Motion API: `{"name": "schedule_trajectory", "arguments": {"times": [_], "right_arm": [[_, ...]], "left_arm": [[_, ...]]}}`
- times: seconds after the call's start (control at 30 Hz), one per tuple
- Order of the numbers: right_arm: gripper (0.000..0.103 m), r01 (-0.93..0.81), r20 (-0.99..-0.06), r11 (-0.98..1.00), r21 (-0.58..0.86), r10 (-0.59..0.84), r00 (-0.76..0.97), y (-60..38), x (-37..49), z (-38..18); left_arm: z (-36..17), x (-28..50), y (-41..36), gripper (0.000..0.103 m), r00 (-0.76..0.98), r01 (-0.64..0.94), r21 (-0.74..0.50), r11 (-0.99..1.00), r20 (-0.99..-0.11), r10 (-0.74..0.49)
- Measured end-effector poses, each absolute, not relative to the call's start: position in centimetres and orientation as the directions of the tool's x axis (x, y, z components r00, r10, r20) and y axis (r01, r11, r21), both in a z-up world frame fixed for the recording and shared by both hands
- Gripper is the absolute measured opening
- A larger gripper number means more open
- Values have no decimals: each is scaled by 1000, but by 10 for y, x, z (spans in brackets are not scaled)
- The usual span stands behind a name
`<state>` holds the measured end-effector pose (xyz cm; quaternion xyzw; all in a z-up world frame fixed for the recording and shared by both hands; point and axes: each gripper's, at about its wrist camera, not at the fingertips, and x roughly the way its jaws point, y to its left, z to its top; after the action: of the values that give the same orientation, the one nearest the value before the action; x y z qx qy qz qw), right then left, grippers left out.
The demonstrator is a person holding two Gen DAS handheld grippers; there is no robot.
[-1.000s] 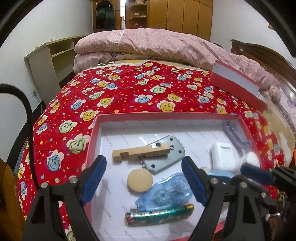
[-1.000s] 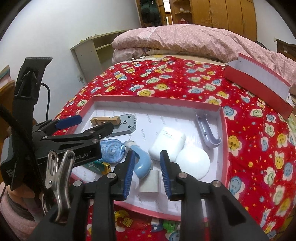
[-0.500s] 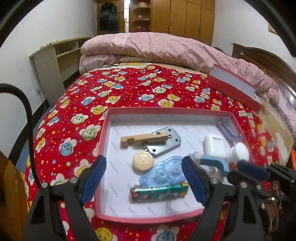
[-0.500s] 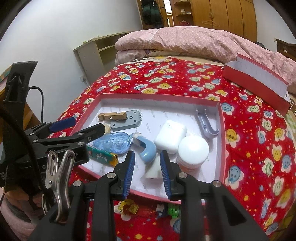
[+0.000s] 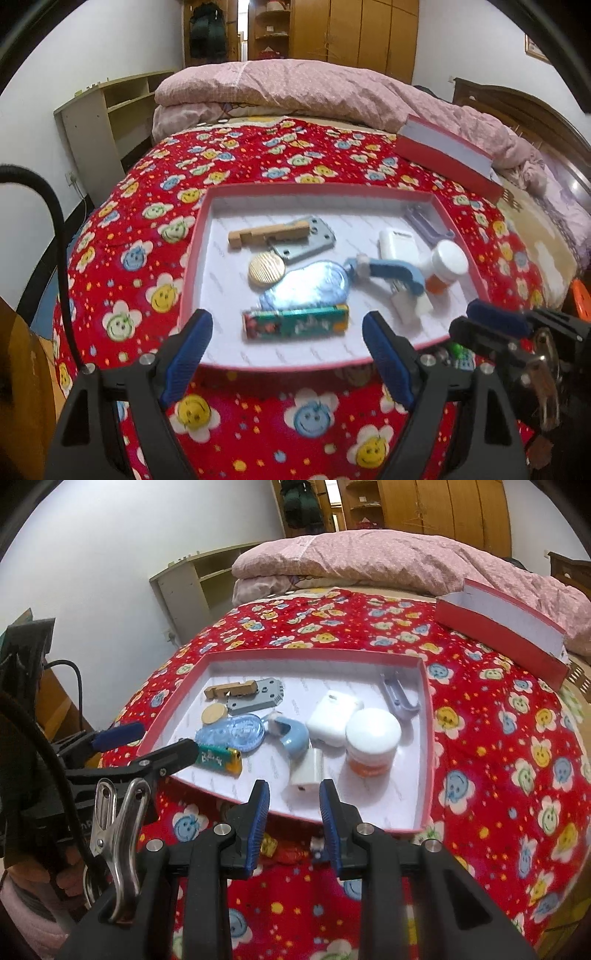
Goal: Organize rigid objects
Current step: 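Withdraw both grippers from the tray back toward the remaining keychains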
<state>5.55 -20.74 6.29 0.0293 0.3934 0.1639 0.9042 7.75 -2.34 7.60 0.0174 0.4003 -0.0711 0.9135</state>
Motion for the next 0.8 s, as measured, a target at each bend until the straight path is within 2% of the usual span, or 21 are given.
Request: {"name": "schedule_trajectory", "arguments": {"times": [0.63,0.8], "right_arm": [[29,-223,-754,969,102,222,619,-236,2,31],[29,-201,-767,976,85,192,612,-247,-6,21]], "left_arm": [[65,40,-53,87,637,264,-26,964,-746,-194],[57,35,-69,87,633,295,12,955,-752,-186]]}}
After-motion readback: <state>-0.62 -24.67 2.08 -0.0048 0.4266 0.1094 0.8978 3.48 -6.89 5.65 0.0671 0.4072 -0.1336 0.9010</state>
